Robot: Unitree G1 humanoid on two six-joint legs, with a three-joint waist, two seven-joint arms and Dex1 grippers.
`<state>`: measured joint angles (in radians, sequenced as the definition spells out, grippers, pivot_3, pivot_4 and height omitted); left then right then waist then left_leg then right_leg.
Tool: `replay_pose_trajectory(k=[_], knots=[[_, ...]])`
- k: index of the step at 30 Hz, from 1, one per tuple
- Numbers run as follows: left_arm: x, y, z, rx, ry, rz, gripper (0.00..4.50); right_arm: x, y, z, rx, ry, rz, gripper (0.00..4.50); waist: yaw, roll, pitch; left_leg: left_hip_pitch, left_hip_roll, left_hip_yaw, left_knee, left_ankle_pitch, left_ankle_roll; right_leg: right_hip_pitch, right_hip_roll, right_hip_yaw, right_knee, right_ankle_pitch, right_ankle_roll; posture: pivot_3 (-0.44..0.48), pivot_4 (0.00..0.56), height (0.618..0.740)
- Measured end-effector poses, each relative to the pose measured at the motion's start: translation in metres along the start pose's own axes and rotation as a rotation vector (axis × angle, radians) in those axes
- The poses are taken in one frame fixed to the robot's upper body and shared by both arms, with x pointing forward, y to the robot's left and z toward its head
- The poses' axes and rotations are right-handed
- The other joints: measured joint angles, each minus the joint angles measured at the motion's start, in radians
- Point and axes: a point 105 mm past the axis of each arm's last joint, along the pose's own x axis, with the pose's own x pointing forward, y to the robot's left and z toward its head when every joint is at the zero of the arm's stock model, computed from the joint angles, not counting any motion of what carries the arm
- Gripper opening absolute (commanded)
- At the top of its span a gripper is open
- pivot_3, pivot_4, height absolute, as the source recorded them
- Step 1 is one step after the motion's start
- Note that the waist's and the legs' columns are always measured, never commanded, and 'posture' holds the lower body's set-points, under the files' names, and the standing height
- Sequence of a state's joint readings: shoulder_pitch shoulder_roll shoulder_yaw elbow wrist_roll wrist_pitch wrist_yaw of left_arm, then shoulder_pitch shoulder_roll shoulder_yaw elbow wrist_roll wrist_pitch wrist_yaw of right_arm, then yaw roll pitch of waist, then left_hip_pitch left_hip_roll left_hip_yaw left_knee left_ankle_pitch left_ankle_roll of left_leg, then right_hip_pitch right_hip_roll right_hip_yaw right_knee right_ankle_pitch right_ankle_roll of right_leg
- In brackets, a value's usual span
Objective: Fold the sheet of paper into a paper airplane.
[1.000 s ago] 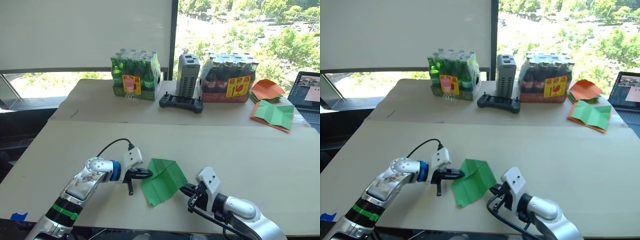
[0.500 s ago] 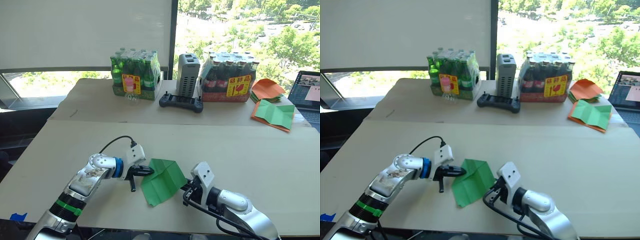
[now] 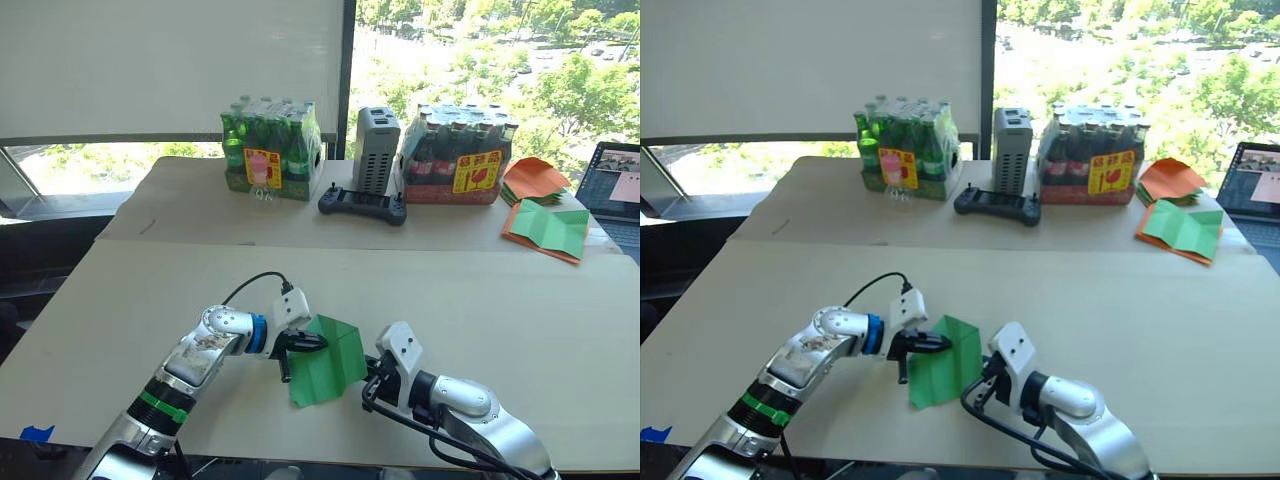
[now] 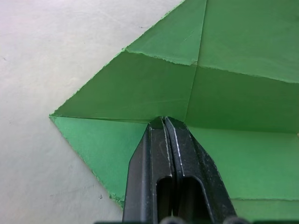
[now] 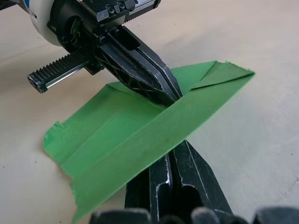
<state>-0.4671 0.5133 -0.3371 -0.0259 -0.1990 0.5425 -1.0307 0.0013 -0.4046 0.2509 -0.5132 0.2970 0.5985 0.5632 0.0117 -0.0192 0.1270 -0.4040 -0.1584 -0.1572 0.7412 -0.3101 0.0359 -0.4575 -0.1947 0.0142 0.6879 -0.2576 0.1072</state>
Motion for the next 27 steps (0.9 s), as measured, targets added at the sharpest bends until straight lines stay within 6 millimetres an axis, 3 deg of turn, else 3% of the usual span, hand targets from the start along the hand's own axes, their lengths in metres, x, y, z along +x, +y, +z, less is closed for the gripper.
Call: replay_pose_trajectory(k=[16,27], knots=[[-0.005,0.001,-0.003,-0.011,0.000,0.022,0.06,0.037,0.006,0.020,-0.045,-0.055,0.068,0.00,-0.002,0.000,0.000,0.000,0.000,0.000,0.004,0.000,0.000,0.000,0.000,0.000,0.004,0.000,0.000,0.000,0.150,0.675],[-0.040,0.008,-0.016,-0.071,0.028,0.137,0.06,0.047,0.004,0.007,-0.052,0.006,0.070,0.00,-0.019,0.000,0.000,0.000,0.000,0.000,0.004,0.000,-0.001,-0.002,0.001,0.001,0.007,0.000,0.000,0.000,0.150,0.675]])
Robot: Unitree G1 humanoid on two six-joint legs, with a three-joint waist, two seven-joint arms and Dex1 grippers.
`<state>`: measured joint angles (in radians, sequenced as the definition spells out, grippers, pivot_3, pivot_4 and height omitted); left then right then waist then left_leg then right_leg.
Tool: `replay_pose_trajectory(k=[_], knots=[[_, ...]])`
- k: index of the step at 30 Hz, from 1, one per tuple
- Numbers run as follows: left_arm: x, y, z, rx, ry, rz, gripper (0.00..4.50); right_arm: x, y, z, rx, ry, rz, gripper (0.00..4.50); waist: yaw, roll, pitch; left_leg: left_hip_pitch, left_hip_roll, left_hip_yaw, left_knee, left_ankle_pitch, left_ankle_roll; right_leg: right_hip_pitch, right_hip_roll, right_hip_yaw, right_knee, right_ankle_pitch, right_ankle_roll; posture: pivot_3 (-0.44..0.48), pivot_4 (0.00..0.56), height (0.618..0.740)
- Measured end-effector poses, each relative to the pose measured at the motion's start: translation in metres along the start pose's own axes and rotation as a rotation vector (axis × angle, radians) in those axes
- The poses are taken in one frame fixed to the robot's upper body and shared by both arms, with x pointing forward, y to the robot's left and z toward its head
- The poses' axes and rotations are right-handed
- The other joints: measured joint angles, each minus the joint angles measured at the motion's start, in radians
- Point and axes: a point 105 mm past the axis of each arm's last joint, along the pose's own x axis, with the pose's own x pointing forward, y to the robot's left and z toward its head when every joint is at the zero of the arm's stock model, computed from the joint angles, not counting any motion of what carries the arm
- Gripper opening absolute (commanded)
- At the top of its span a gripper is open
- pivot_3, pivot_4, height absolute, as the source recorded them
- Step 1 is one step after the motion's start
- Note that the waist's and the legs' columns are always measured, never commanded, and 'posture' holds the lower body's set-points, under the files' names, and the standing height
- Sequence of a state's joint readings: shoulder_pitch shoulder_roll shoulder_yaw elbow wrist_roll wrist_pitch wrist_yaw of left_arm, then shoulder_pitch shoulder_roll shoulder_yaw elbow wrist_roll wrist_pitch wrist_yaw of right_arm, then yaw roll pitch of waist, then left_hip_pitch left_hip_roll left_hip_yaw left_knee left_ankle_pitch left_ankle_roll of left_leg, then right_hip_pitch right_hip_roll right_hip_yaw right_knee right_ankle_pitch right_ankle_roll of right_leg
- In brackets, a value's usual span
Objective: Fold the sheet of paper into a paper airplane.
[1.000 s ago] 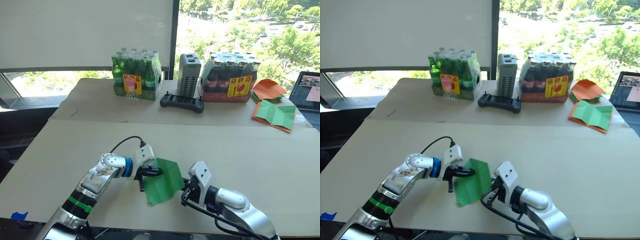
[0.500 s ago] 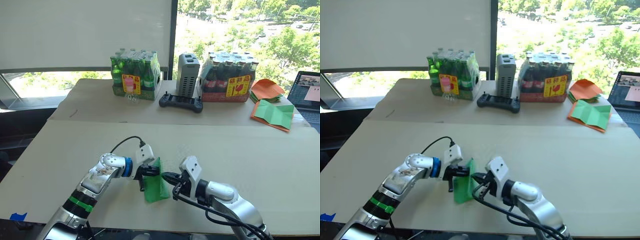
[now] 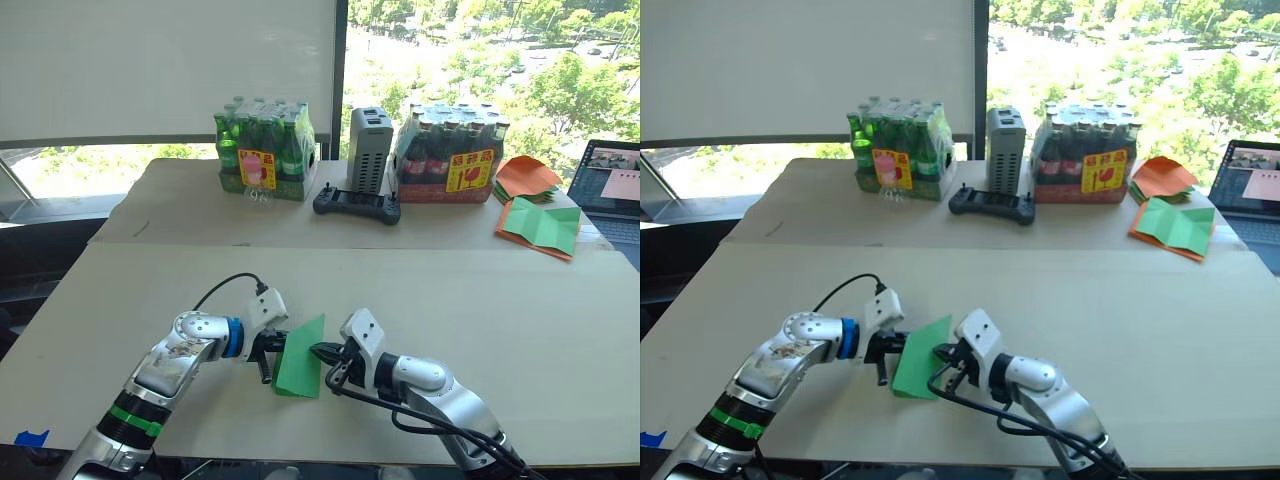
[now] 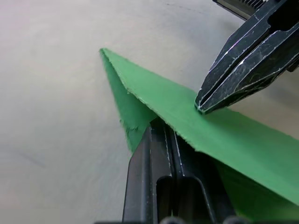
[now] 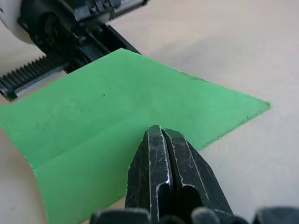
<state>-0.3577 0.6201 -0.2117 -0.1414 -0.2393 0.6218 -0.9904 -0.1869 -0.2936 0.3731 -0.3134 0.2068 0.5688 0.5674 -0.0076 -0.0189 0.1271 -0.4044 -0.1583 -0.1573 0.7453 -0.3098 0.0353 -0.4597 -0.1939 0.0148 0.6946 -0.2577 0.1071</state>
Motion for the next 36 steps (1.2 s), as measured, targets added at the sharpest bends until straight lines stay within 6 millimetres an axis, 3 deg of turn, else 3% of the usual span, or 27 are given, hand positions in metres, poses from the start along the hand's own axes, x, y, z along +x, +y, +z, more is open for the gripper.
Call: replay_pose_trajectory(k=[3,13,17,23,36], knots=[[-0.008,0.003,0.001,-0.027,-0.009,0.025,0.06,0.001,0.000,-0.001,-0.001,0.005,0.001,0.00,-0.001,0.000,0.000,0.000,0.000,0.000,0.000,0.000,0.000,0.000,0.000,0.000,0.000,0.000,0.000,0.000,0.150,0.675],[-0.032,0.010,0.033,-0.063,-0.147,0.063,0.06,0.004,-0.001,0.000,-0.026,0.007,0.016,0.00,-0.004,0.000,0.000,0.000,0.000,0.000,0.000,0.000,0.000,0.000,0.000,0.000,0.000,0.000,0.000,0.000,0.150,0.675],[-0.028,0.003,0.023,-0.082,-0.128,0.036,0.06,0.005,-0.002,0.000,-0.028,0.010,0.015,0.00,-0.005,0.000,0.000,0.000,0.000,0.000,0.000,0.000,0.000,0.000,0.000,0.000,0.000,0.000,0.000,0.000,0.150,0.675],[-0.013,-0.007,-0.012,-0.131,-0.063,0.000,0.06,0.005,-0.003,0.000,-0.034,0.013,0.022,0.00,-0.004,0.000,0.000,-0.001,0.000,0.000,0.000,0.000,0.000,0.000,0.000,0.000,0.001,0.000,0.000,0.000,0.150,0.675],[-0.005,-0.008,-0.013,-0.045,-0.063,0.002,0.06,0.004,-0.015,0.000,-0.098,0.051,0.021,0.00,-0.003,0.000,0.000,0.000,0.000,0.000,0.001,0.000,0.000,0.000,0.000,0.000,0.001,0.000,0.000,0.000,0.150,0.675]])
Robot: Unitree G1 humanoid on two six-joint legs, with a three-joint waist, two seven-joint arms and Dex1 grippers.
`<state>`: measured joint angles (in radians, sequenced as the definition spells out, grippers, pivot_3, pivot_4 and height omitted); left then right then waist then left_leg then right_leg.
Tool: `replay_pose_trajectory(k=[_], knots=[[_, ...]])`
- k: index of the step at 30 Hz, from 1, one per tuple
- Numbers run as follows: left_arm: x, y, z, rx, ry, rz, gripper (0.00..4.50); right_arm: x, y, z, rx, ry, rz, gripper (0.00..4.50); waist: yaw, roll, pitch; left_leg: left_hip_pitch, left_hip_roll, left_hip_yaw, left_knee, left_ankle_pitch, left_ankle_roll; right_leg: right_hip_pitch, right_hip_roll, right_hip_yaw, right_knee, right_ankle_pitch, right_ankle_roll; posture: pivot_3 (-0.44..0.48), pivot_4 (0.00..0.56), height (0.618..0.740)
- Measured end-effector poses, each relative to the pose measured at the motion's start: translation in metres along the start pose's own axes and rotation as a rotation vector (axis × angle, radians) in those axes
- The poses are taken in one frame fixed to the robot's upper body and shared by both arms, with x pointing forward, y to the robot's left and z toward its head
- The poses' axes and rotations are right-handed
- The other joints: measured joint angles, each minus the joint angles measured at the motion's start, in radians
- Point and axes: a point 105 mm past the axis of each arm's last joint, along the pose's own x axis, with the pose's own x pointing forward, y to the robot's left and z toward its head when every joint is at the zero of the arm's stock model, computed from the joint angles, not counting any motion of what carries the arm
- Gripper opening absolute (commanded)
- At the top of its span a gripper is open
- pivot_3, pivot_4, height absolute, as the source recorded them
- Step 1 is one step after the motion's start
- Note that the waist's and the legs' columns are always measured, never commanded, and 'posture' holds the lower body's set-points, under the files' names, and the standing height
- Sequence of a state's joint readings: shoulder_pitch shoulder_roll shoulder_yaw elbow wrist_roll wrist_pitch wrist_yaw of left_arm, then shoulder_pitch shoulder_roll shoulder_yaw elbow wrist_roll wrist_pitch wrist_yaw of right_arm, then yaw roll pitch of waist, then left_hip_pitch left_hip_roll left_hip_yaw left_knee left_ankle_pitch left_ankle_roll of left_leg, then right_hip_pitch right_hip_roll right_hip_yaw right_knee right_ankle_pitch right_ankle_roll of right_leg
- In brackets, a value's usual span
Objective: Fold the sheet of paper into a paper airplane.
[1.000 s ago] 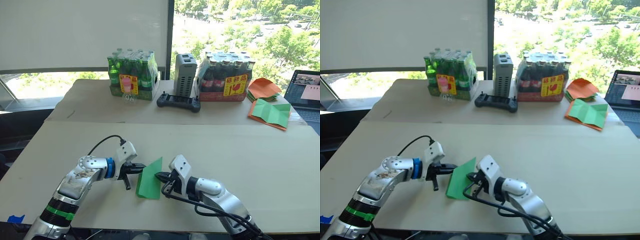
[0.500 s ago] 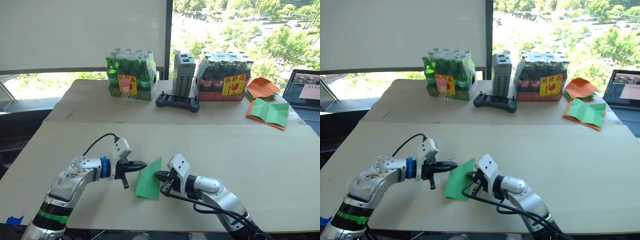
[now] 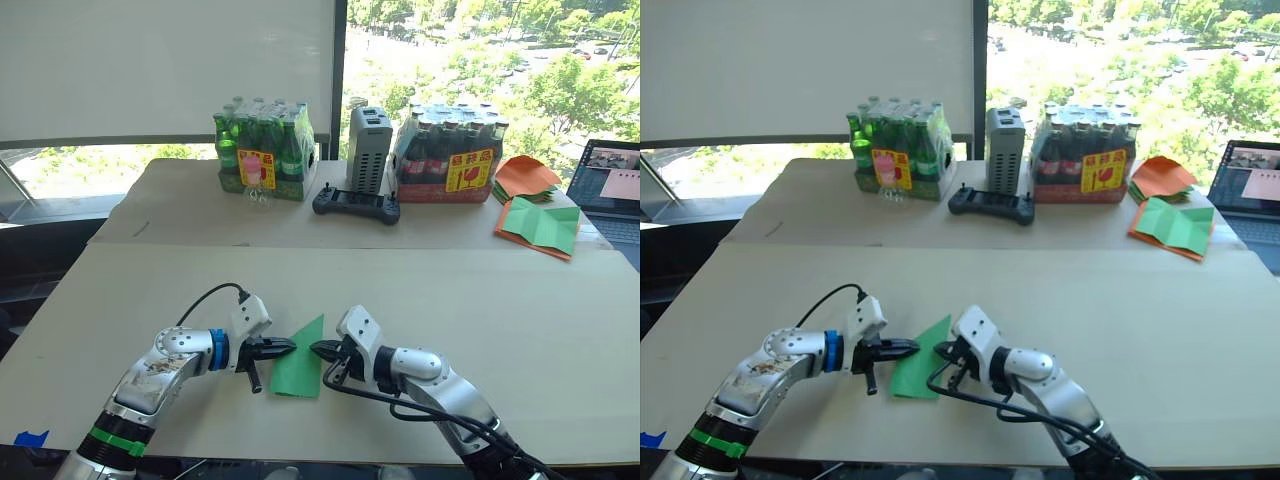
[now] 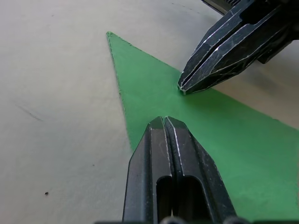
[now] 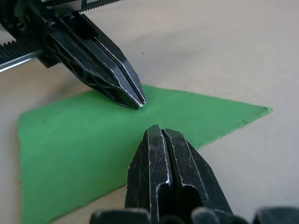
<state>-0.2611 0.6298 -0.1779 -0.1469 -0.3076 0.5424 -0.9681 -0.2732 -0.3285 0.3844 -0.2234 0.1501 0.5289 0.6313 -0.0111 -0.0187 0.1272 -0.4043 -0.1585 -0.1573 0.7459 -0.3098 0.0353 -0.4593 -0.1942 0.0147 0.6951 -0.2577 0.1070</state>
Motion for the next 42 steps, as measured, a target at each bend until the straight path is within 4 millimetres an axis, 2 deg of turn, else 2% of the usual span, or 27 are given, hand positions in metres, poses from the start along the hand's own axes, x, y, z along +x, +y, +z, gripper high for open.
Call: replay_pose_trajectory(k=[12,18,24,32,42], knots=[[-0.001,-0.004,-0.001,0.018,0.010,0.000,0.06,0.012,-0.017,0.004,0.009,0.025,-0.027,0.00,-0.001,0.000,0.000,0.001,0.000,0.000,0.000,0.000,0.000,0.001,0.000,0.000,0.001,0.000,0.000,0.000,0.150,0.675],[0.000,-0.006,-0.002,0.017,0.013,0.000,0.06,0.017,-0.036,0.007,0.033,0.028,-0.075,0.00,-0.001,0.000,0.000,0.002,0.000,0.000,0.000,0.000,0.000,0.001,0.000,0.000,0.001,0.000,0.000,0.000,0.150,0.675],[0.000,-0.005,-0.002,0.016,0.014,0.004,0.06,0.021,-0.043,0.008,0.040,0.025,-0.087,0.00,-0.001,0.000,0.000,0.002,0.000,0.000,0.000,0.000,0.000,0.001,0.000,0.000,0.002,0.000,0.000,0.000,0.150,0.675],[0.000,-0.005,-0.002,0.016,0.014,0.004,0.06,0.021,-0.043,0.007,0.037,0.019,-0.086,0.00,-0.001,0.000,0.000,0.002,0.000,0.000,0.000,0.000,0.000,0.001,0.000,0.001,0.002,0.000,0.000,0.000,0.150,0.675],[-0.001,-0.005,-0.002,0.016,0.016,0.005,0.06,0.009,-0.027,-0.001,0.029,0.017,-0.054,0.00,0.000,0.000,0.000,0.002,0.000,0.000,0.000,0.000,0.000,0.001,0.000,0.001,0.002,0.000,0.000,0.000,0.150,0.675]])
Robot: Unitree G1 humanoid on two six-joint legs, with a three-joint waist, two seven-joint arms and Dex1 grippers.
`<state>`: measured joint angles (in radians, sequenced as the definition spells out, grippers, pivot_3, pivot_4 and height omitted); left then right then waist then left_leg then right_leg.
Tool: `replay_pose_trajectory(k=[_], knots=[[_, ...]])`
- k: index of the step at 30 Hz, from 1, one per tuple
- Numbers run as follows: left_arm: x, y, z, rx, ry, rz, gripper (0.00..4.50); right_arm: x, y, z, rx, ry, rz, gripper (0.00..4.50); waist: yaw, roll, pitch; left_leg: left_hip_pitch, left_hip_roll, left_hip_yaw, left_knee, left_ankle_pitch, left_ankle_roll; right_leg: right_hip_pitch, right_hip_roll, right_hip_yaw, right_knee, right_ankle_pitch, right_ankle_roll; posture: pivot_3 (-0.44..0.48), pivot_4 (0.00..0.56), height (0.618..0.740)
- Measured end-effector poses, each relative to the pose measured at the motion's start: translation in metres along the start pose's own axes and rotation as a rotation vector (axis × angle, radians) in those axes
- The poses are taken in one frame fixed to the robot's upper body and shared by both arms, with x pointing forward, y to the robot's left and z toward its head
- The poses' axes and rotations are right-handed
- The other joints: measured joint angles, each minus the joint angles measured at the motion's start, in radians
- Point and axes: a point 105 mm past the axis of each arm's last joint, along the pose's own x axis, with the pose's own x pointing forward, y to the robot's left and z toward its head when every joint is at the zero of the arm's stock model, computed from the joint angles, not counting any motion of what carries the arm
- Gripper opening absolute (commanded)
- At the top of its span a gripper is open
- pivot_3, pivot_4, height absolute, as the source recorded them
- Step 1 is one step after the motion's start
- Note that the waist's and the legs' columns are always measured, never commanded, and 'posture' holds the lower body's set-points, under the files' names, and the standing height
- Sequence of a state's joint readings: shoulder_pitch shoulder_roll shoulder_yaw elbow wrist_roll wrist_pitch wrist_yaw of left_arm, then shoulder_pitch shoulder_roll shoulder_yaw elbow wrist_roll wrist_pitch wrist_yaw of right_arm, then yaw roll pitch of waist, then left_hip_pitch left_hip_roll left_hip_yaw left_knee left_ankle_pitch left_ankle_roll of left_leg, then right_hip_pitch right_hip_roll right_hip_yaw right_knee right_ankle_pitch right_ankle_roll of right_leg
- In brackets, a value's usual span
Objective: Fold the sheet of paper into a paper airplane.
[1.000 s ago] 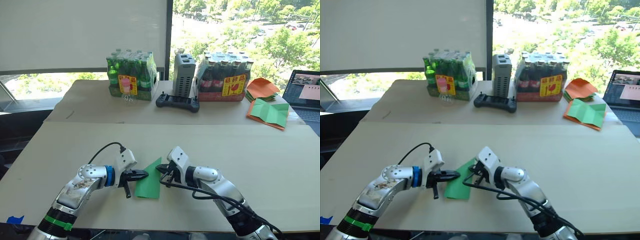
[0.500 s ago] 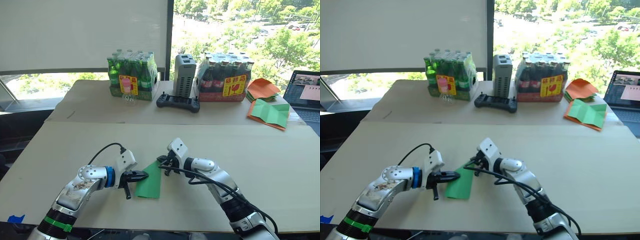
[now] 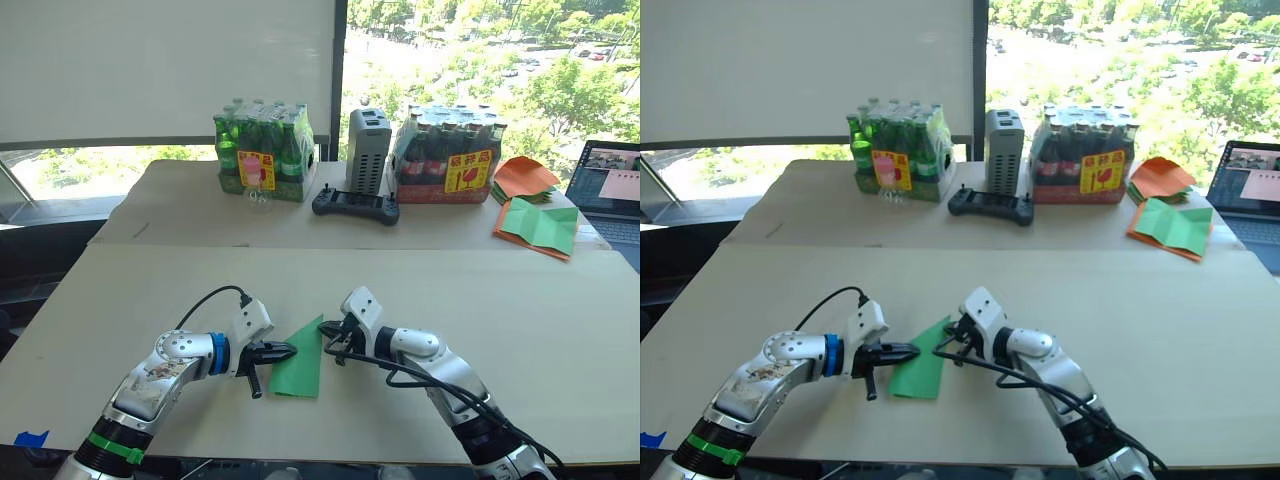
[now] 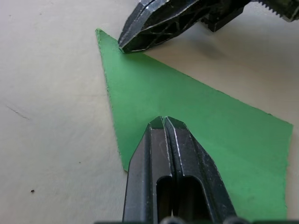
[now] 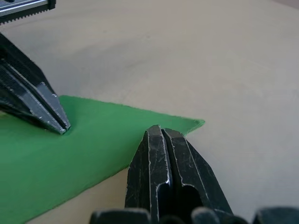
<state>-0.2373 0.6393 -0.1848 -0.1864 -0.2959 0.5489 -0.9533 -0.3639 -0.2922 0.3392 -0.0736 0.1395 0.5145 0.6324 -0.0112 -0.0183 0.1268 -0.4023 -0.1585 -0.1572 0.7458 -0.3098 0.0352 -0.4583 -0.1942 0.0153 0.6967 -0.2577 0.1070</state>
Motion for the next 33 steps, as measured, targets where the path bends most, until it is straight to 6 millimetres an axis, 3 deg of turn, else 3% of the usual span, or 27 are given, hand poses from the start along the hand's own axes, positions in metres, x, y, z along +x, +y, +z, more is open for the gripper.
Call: replay_pose_trajectory(k=[7,33], knots=[[0.000,0.000,0.000,0.000,0.003,0.000,0.06,-0.006,0.023,-0.006,-0.011,0.007,0.061,0.00,-0.001,0.000,0.000,0.001,0.000,0.000,-0.001,0.000,0.000,0.001,0.000,0.000,0.000,0.000,0.000,0.000,0.150,0.675],[0.000,0.000,0.000,0.001,0.005,-0.005,0.06,-0.027,0.060,-0.017,-0.002,0.057,0.230,0.00,0.002,0.000,0.000,0.001,0.000,0.000,-0.002,0.000,0.001,0.001,0.000,0.000,-0.003,0.000,0.000,0.000,0.150,0.675]])
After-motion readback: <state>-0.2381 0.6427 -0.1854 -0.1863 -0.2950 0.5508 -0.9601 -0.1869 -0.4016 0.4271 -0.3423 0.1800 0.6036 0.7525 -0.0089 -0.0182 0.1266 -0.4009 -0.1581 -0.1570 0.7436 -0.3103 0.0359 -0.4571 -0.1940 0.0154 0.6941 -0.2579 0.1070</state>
